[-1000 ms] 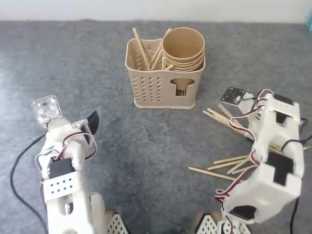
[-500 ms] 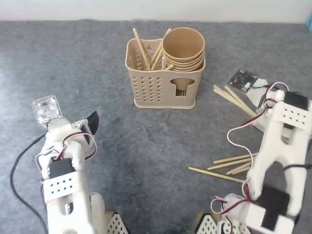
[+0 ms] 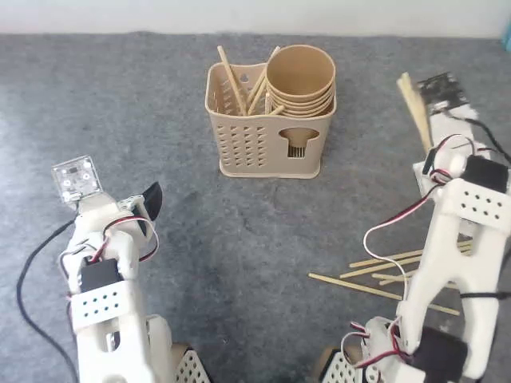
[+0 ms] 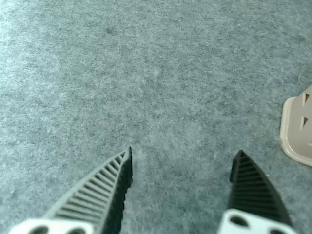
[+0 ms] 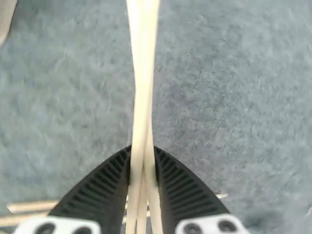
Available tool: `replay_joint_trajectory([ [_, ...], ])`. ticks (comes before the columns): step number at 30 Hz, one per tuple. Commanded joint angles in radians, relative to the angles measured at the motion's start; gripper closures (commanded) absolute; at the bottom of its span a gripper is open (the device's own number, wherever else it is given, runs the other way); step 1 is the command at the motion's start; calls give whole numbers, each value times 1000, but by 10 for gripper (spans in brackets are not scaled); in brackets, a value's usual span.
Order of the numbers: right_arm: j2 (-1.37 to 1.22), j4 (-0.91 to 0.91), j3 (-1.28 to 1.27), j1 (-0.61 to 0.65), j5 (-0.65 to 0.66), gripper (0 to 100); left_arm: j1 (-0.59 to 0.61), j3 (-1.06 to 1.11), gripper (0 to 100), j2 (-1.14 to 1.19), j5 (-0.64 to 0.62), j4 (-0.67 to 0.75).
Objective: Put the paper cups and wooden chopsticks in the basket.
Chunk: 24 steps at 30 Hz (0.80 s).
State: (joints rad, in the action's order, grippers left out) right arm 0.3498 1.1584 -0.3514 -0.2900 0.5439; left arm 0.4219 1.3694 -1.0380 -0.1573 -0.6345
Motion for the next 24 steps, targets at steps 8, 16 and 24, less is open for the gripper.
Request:
replay_joint_trajectory([
  [8, 104, -125, 17, 22, -356, 991, 5, -8, 692, 8, 6, 26],
  [16, 239, -183, 17, 148, -508, 991, 5, -8, 692, 8, 6, 26],
  [24, 361, -263, 21, 242, -539, 991, 5, -8, 692, 8, 6, 26],
])
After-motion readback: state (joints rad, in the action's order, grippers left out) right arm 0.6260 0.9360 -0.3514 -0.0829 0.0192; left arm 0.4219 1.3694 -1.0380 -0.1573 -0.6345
